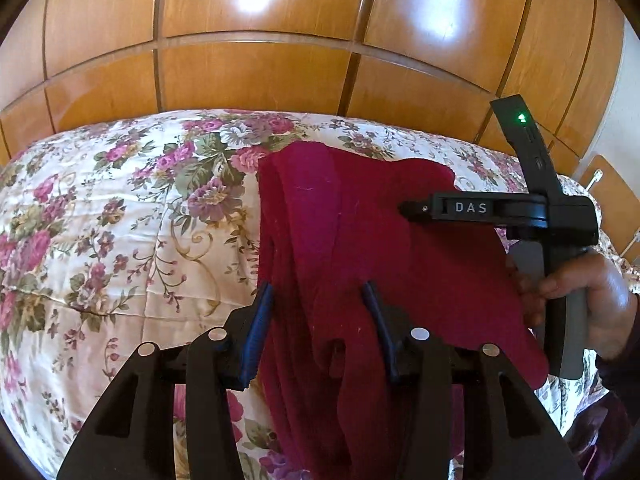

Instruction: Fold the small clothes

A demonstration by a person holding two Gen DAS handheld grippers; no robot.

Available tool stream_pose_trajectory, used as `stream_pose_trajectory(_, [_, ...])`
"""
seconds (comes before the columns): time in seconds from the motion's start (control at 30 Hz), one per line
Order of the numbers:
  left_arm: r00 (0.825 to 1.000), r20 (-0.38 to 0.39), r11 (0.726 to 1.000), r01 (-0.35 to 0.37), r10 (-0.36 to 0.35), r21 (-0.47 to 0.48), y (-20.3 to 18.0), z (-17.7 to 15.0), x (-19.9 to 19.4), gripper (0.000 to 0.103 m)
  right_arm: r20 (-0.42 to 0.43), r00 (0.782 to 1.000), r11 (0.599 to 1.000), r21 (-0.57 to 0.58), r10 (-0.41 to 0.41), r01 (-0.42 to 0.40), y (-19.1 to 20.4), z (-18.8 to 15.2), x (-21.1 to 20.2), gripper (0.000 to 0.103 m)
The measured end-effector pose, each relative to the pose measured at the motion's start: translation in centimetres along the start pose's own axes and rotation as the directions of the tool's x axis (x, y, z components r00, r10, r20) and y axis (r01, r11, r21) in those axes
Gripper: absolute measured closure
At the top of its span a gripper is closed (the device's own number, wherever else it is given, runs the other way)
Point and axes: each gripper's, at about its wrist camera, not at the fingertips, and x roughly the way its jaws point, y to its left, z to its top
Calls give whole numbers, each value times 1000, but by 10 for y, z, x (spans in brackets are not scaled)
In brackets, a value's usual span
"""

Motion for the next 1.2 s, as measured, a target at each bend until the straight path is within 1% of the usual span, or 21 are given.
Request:
stream_pose_trajectory(0.07, [1000, 3, 1000, -2, 1, 11, -1, -1, 0, 58, 8, 1000, 1000, 6, 6, -6, -2, -1, -4, 21])
stream_pose_trajectory(0.13, [1000, 7, 1000, -7, 7, 15, -1, -2, -2, 57, 18, 1000, 1000, 23, 2, -3, -4, -1, -9, 16])
stream_pose_trajectory(0.2, [1000, 7, 1000, -1, 1, 4, 0, -2, -4, 57, 31, 1000, 1000, 27, -4, 3, -3, -3, -16, 14])
stream_pose_trajectory(0.33, [1000, 12, 1000, -9, 9, 3, 1, -4, -9, 52, 69, 997, 999, -7, -39, 40, 4, -5, -31, 12])
stream_pose_trajectory(0.53, [1000, 15, 1000, -8, 8, -8, 3, -8, -15, 52, 96, 995, 999, -34, -30, 34, 9, -25, -55, 10])
stream_pose_trajectory(0.6, [1000, 14, 1000, -6, 6, -14, 3, -9, -16, 52, 86, 996, 1000, -14, -3, 4, 5, -34, -59, 9])
stream_pose_trajectory(0.67, [1000, 8, 999, 17, -17, -38, 7, -11, -18, 51, 44, 995, 996, 37, 85, -87, -3, -44, -59, 7])
stream_pose_trajectory(0.7, [999, 5, 997, 41, -41, -65, 11, -11, -19, 40, 24, 992, 990, 58, 125, -126, -6, -48, -58, 6])
stream_pose_trajectory(0.73, [996, 8, 987, 86, -86, -138, 24, -9, -21, 31, 8, 988, 986, 72, 153, -153, -8, -52, -56, 5])
stream_pose_trajectory(0.77, [994, 9, 977, 109, -109, -184, 32, -8, -21, 29, 0, 987, 984, 77, 160, -160, -10, -54, -52, 4])
stream_pose_trajectory(0.83, [978, -18, 937, 192, -206, -292, 51, -1, -10, 26, -13, 981, 977, 94, 192, -190, -13, -56, -44, 4])
stream_pose_trajectory(0.87, [970, -33, 925, 218, -240, -312, 57, 4, -2, 26, -21, 974, 968, 115, 226, -222, -15, -56, -39, 4])
stream_pose_trajectory(0.93, [966, -55, 921, 223, -253, -320, 61, 9, 13, 26, -26, 959, 950, 145, 282, -276, -20, -54, -31, 4])
stream_pose_trajectory(0.97, [955, -63, 909, 252, -288, -332, 63, 11, 21, 26, -22, 955, 946, 145, 296, -290, -22, -54, -29, 4])
stream_pose_trajectory(1.0, [937, -72, 889, 297, -341, -348, 64, 12, 29, 26, -20, 949, 940, 147, 316, -309, -23, -53, -26, 4])
stream_pose_trajectory(1.03, [919, -81, 871, 332, -385, -363, 65, 12, 38, 30, -19, 942, 932, 151, 335, -329, -23, -53, -23, 5])
stream_pose_trajectory(1.07, [914, -85, 865, 341, -397, -367, 65, 12, 43, 32, -17, 935, 925, 152, 354, -347, -24, -52, -19, 6])
stream_pose_trajectory(1.1, [906, -84, 858, 358, -414, -368, 65, 12, 48, 38, -13, 928, 918, 151, 373, -367, -24, -52, -16, 9])
stream_pose_trajectory(1.13, [895, -74, 845, 385, -441, -371, 64, 10, 53, 44, -10, 921, 911, 150, 389, -383, -24, -52, -14, 18])
stream_pose_trajectory(1.17, [889, -63, 836, 401, -454, -374, 64, 8, 54, 47, -9, 915, 905, 148, 404, -398, -23, -53, -11, 21])
stream_pose_trajectory(1.2, [881, -53, 827, 418, -470, -376, 64, 7, 55, 54, -8, 910, 902, 140, 414, -409, -22, -53, -10, 29])
